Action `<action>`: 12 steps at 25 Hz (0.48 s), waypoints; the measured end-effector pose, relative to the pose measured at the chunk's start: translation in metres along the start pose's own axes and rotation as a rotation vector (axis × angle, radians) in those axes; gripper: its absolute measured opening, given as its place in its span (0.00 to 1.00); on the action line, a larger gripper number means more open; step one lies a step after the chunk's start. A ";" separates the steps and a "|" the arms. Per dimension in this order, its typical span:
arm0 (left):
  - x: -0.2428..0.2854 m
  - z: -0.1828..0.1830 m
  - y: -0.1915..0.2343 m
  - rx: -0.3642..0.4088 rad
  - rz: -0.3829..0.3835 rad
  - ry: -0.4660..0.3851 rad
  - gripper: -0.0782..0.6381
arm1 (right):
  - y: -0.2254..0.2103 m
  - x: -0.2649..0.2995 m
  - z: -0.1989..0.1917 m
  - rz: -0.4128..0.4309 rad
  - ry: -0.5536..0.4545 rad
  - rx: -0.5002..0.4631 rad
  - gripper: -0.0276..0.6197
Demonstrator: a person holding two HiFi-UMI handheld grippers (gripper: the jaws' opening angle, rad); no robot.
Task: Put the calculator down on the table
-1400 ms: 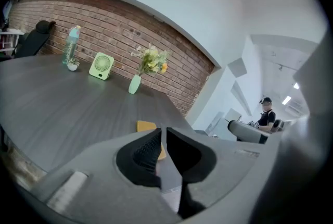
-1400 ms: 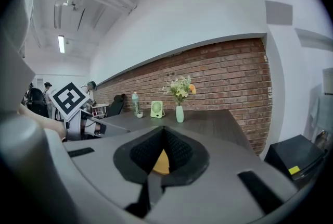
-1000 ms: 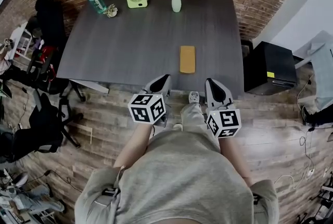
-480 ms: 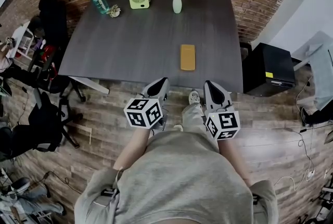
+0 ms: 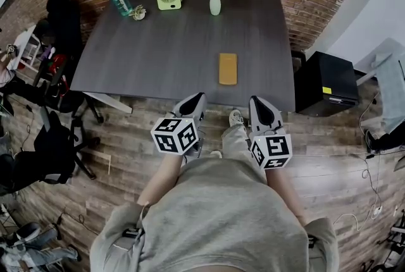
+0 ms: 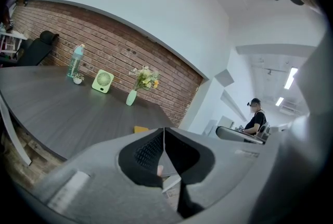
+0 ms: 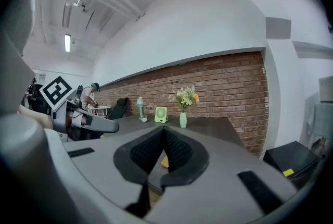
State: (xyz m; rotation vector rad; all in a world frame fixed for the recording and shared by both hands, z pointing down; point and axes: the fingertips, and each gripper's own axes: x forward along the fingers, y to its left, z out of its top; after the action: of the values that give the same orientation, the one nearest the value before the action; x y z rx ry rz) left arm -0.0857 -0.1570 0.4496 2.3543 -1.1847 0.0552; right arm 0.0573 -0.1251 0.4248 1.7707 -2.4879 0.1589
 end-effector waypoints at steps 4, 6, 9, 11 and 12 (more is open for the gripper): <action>0.004 0.000 0.000 -0.007 -0.004 0.005 0.15 | -0.002 0.002 0.000 -0.001 0.002 0.006 0.05; 0.006 0.000 -0.001 -0.012 -0.006 0.007 0.15 | -0.003 0.003 -0.001 -0.001 0.006 0.008 0.05; 0.009 0.001 0.000 -0.018 -0.008 0.009 0.15 | -0.005 0.006 -0.003 -0.001 0.010 0.014 0.05; 0.011 0.002 0.001 -0.020 -0.009 0.010 0.15 | -0.006 0.008 -0.003 -0.002 0.011 0.017 0.05; 0.012 0.002 0.002 -0.020 -0.008 0.011 0.15 | -0.007 0.009 -0.003 -0.003 0.011 0.018 0.05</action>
State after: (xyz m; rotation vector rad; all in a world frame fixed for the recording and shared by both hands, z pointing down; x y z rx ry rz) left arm -0.0800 -0.1671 0.4519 2.3381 -1.1651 0.0528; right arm 0.0608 -0.1351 0.4296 1.7747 -2.4843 0.1904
